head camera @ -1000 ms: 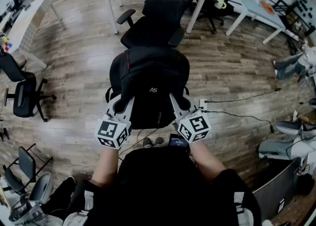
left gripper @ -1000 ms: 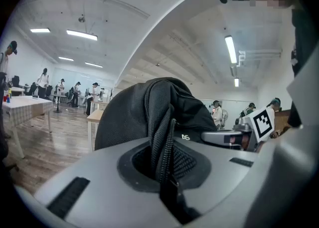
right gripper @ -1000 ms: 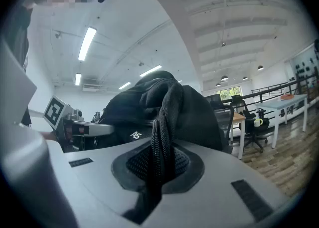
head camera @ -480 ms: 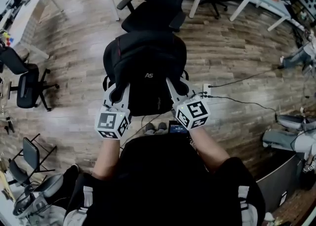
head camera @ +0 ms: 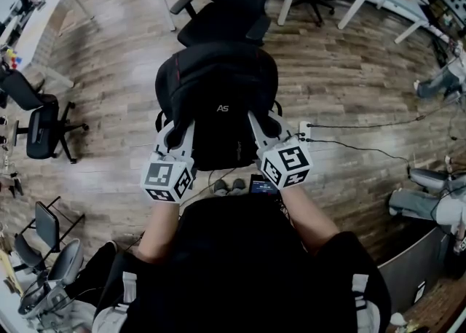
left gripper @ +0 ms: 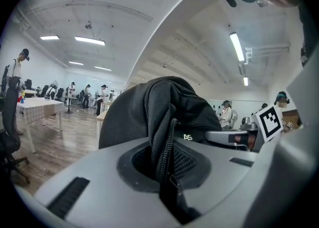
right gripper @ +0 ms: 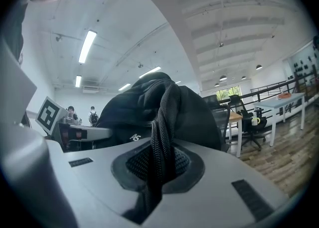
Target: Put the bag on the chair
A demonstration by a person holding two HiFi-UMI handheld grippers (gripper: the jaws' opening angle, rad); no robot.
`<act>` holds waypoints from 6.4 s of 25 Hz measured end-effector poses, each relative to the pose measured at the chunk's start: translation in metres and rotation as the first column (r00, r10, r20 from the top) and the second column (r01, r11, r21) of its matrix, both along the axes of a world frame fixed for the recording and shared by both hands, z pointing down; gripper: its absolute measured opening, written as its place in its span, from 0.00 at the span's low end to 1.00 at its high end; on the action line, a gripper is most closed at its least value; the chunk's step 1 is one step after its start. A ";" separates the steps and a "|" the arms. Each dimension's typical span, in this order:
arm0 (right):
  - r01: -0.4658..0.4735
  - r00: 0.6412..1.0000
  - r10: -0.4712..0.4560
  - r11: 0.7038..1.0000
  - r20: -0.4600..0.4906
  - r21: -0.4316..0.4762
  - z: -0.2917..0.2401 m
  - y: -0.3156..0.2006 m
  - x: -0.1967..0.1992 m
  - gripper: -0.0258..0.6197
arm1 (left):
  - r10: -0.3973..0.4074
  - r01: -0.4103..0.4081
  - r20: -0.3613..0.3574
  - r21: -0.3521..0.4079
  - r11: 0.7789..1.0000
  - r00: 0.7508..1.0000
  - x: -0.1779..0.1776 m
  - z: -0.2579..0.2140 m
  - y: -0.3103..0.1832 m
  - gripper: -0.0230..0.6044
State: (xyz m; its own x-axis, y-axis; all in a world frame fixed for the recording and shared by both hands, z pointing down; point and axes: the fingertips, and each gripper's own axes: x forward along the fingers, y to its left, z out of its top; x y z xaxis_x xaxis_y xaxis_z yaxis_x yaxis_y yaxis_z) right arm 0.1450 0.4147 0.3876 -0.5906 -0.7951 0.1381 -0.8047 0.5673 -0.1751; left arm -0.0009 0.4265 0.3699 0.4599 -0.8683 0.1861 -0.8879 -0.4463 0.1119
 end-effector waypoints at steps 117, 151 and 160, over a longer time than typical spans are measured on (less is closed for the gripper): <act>-0.026 0.981 0.038 0.997 0.190 -0.067 -0.005 -0.671 -0.150 0.09 | 0.207 -0.207 0.003 -0.036 0.978 0.978 -0.157 -0.012 -0.690 0.09; -0.597 0.784 0.616 0.783 0.078 -0.177 0.079 -0.747 -0.074 0.09 | 0.763 -0.767 -0.087 -0.140 0.627 0.640 -0.046 0.086 -0.858 0.09; -0.508 0.848 0.527 0.837 0.051 -0.201 0.125 -0.761 -0.037 0.09 | 0.665 -0.669 -0.101 -0.218 0.711 0.740 -0.017 0.133 -0.856 0.09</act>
